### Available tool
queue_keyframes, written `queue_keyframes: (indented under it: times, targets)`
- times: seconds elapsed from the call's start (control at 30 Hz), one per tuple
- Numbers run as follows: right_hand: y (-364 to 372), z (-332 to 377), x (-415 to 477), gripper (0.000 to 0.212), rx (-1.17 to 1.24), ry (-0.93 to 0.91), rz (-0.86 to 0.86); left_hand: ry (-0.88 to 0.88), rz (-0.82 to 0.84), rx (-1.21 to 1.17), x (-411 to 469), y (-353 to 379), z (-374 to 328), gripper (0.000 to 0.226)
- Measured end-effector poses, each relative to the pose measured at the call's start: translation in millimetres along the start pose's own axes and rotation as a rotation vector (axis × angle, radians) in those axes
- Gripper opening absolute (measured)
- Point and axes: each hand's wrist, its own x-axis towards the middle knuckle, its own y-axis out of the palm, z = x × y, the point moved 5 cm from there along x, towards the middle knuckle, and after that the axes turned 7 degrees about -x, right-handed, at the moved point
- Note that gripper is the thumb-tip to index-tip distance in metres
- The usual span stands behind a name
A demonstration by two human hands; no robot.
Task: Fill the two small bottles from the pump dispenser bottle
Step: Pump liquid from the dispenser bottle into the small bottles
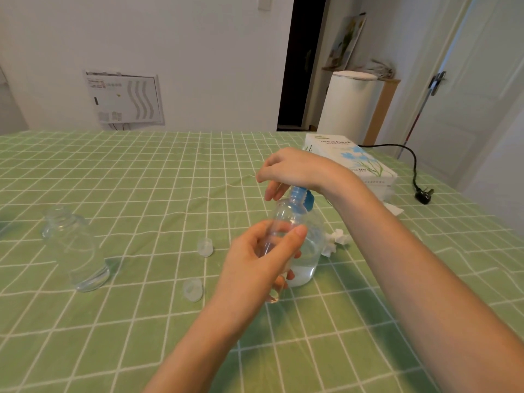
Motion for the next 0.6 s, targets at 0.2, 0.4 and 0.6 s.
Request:
queue_keyframes:
  times: [0.2, 0.4, 0.6]
  targets:
    - [-16, 4, 1, 0.041, -0.071, -0.008, -0.090, 0.014, 0.000, 0.008, 0, 1, -2, 0.039]
    - [-9, 2, 4, 0.045, -0.046, 0.019, -0.030, 0.013, -0.006, 0.012, 0, 1, -3, 0.039]
    - [1, -5, 2, 0.028, 0.004, 0.040, 0.023, -0.013, -0.008, 0.006, -2, 1, 0, 0.044]
